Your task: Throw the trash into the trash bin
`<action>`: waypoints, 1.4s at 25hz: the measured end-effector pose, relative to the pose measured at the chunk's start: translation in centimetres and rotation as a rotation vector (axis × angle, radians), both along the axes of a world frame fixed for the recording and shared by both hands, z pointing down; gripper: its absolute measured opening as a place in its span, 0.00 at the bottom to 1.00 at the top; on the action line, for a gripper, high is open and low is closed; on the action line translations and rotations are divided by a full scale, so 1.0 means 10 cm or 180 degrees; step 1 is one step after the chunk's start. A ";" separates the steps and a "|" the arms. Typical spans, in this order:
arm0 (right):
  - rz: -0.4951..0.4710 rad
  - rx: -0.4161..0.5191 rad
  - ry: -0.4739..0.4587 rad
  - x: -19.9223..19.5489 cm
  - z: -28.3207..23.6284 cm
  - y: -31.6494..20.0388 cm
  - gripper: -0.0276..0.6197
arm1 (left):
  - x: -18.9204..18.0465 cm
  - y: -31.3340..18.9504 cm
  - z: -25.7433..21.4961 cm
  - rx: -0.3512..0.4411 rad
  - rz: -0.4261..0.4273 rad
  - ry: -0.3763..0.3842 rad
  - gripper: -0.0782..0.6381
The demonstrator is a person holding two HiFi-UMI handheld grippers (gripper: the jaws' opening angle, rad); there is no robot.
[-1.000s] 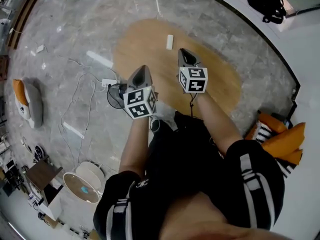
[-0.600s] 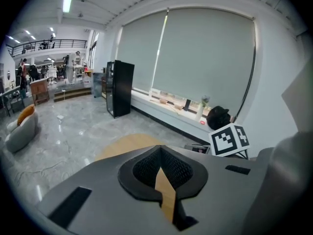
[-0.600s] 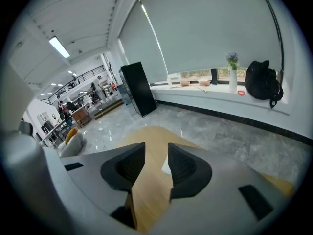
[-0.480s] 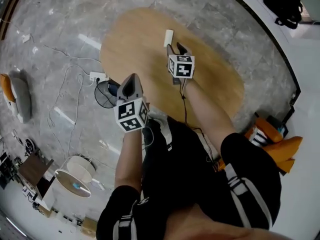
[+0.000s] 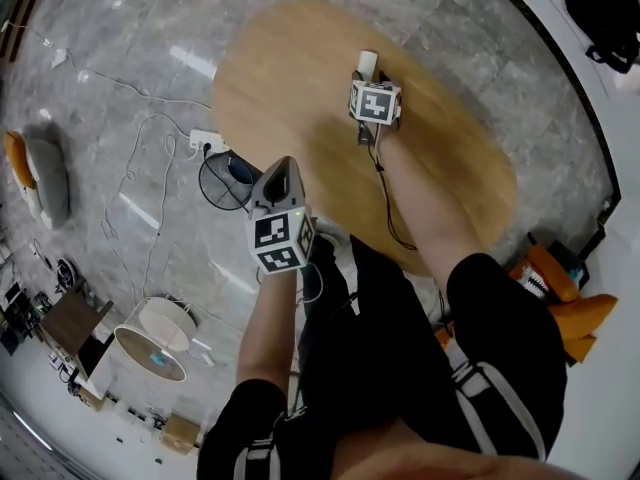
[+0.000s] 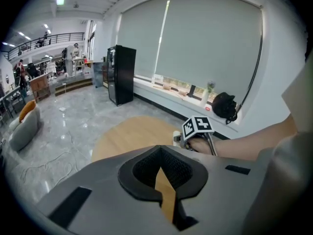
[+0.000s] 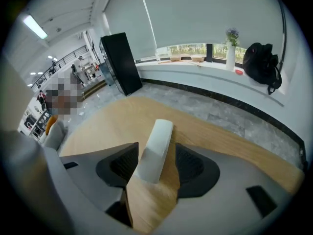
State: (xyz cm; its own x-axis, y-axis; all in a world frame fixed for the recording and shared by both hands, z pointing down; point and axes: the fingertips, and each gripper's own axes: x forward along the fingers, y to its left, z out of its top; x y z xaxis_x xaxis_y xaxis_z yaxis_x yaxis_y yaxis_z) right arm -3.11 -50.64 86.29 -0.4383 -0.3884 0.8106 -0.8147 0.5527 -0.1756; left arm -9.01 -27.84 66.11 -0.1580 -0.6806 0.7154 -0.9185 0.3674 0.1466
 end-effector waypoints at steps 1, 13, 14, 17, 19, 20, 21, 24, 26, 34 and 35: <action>0.0013 -0.0025 0.0084 0.00 0.06 0.01 0.35 | -0.03 -0.01 -0.01 0.0016 -0.0023 -0.0007 0.13; -0.0272 0.0404 -0.0170 0.14 -1.00 0.42 0.28 | -0.05 -0.08 -0.64 0.0302 -0.0135 -0.0049 0.13; -0.0263 0.0473 -0.0243 0.19 -1.20 0.44 0.28 | -0.03 -0.11 -0.76 0.0354 -0.0126 -0.0066 0.13; -0.0237 0.0692 -0.0472 0.33 -1.86 0.53 0.28 | 0.01 -0.17 -1.14 0.0517 -0.0100 -0.0130 0.13; -0.0272 0.0830 -0.0608 0.39 -2.30 0.64 0.28 | 0.01 -0.19 -1.39 0.0617 -0.0100 -0.0170 0.13; -0.0308 0.0913 -0.0665 0.42 -2.52 0.71 0.28 | 0.02 -0.19 -1.52 0.0666 -0.0107 -0.0183 0.13; -0.0345 0.1007 -0.0717 0.46 -2.74 0.79 0.27 | 0.03 -0.18 -1.65 0.0717 -0.0115 -0.0190 0.13; -0.0361 0.1250 -0.0918 0.61 -3.36 1.02 0.27 | 0.10 -0.12 -2.06 0.0876 -0.0114 -0.0212 0.13; -0.0331 0.1370 -0.1087 0.65 -3.77 1.10 0.27 | 0.12 -0.12 -2.31 0.0980 -0.0073 -0.0253 0.13; -0.0324 0.2032 -0.1684 0.70 -5.27 1.40 0.27 | 0.22 0.09 -3.22 0.1332 0.0116 -0.0496 0.13; -0.0333 0.2114 -0.1739 0.71 -5.42 1.45 0.27 | 0.23 0.15 -3.32 0.1374 0.0131 -0.0537 0.13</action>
State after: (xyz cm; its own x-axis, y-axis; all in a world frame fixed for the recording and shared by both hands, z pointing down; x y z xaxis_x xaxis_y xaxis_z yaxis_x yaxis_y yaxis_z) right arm 3.95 -36.16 32.12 -0.7600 -0.6428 0.0957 -0.6496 0.7469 -0.1418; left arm -6.74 -26.38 32.86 -0.2145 -0.9186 0.3320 -0.9551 0.2684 0.1254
